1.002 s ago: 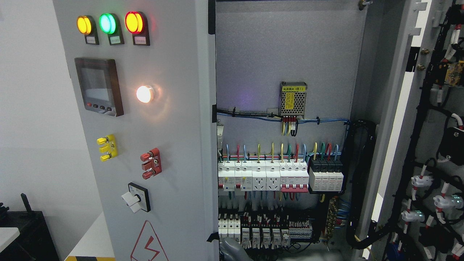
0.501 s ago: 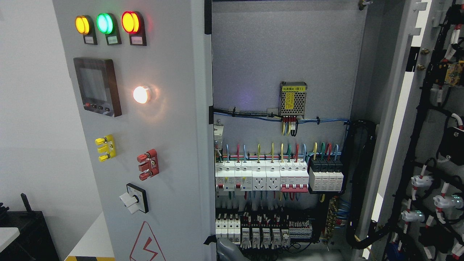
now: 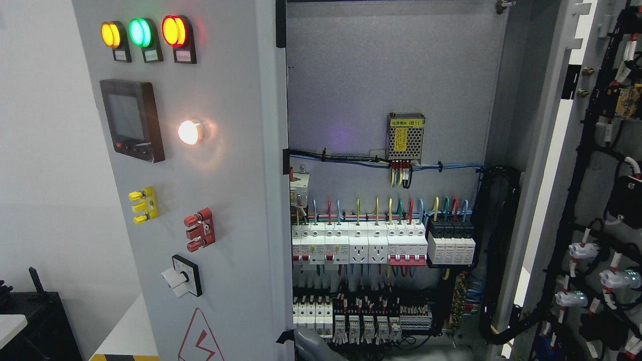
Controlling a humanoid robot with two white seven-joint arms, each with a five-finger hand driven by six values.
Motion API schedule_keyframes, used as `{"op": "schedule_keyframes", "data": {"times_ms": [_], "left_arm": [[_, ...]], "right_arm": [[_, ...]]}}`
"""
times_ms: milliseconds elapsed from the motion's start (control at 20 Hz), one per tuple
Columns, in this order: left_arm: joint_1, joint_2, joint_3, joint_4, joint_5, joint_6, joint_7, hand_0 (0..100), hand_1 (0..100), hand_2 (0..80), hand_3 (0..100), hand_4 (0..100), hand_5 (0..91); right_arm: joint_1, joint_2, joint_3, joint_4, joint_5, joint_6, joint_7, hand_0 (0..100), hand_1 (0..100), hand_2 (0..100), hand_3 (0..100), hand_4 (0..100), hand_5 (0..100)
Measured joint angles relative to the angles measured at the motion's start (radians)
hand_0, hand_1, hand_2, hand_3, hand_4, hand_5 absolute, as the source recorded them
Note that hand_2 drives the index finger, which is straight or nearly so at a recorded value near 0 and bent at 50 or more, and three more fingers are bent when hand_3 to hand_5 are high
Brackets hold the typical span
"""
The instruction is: Open door with both hands
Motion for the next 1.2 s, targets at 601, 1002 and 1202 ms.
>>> {"op": "schedule_keyframes", "data": {"times_ms": [601,1002,1202], "left_arm": [[-0.021,0.006,0.002,-0.001,0.0,0.0,-0.002,0,0,0.0,0,4,0.0],[-0.046,0.008,0.003,-0.001,0.0,-0.001,-0.002,0,0,0.0,0,4,0.0],[-0.05,0.008,0.003,-0.001,-0.001,-0.001,-0.002,0,0,0.0,0,4,0.0]], "right_arm": [[-0.013,0.006,0.011,-0.008,-0.026,0.0,0.028,0,0,0,0,0,0],[-0.012,0.009,0.02,-0.019,-0.034,0.0,0.042,0,0,0,0,0,0],[-0.01,0.011,0.026,-0.024,-0.036,0.0,0.042,0,0,0,0,0,0]]}}
